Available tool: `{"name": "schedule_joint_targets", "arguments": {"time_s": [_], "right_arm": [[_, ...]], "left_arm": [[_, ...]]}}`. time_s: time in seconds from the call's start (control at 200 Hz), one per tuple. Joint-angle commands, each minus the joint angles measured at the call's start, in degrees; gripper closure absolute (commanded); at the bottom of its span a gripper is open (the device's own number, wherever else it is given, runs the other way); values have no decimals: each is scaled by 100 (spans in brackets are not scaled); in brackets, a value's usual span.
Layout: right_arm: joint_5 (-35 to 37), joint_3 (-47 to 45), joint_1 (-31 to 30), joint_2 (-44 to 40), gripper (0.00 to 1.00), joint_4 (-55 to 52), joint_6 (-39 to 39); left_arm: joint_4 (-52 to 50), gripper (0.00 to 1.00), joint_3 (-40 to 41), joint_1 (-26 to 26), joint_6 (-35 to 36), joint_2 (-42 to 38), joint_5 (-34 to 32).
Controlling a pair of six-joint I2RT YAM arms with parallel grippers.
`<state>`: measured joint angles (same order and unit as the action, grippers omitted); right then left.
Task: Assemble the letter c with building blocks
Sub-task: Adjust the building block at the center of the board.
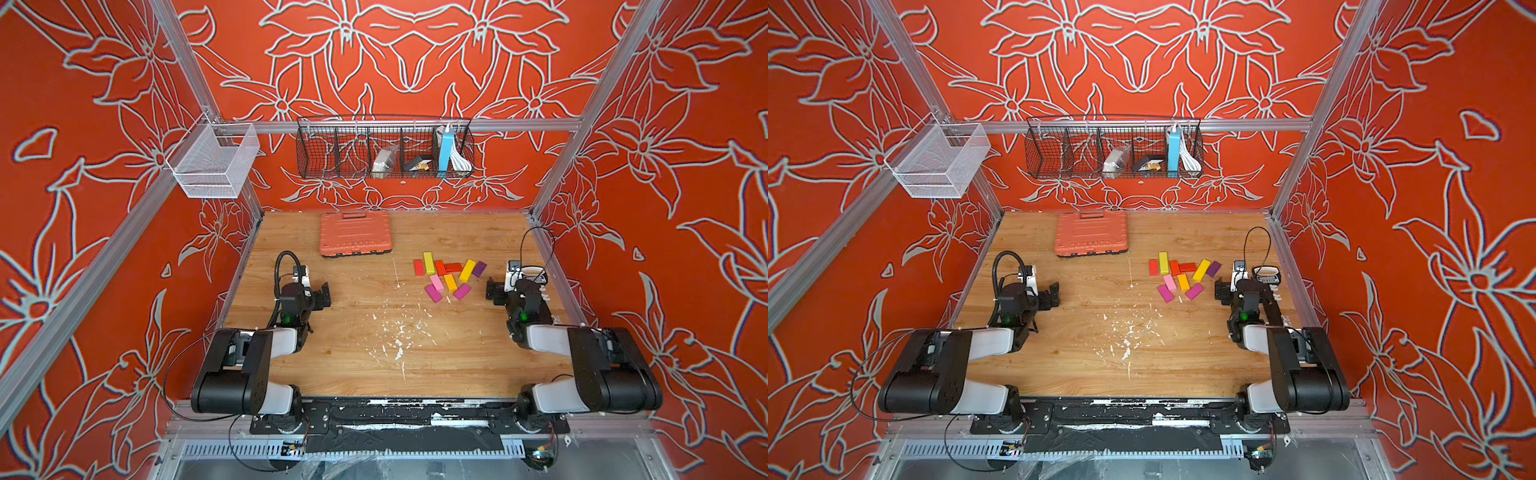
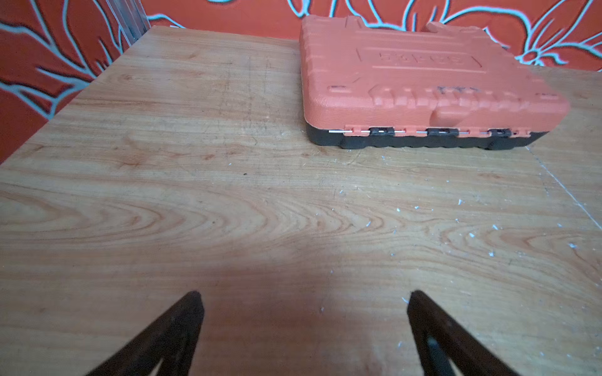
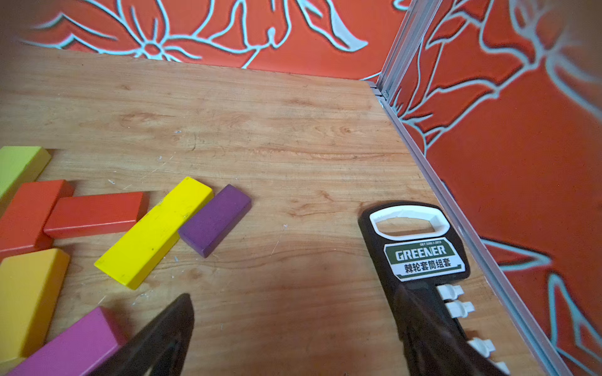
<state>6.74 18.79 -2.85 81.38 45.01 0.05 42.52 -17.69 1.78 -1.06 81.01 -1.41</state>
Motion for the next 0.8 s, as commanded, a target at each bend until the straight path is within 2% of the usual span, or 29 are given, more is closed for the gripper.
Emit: {"name": "schedule_joint_targets", "arguments": {"time_s": [0.0,0.691,0.736,0.796], "right_arm": [[-56,11,23,-52,2,-10,-76],[29,4,22,-81,2,21,-31],[244,68,22,-242,2,-187,50],[539,235,21,-723,2,-972,163]], "left_arm": [[90,2,-80,-29,62,-22,-35],[54,2,-88,11,44,-37,36],[40,2,-91,3,53,-54,27],[-324,2,-258,-19,36,-185,-101]]}}
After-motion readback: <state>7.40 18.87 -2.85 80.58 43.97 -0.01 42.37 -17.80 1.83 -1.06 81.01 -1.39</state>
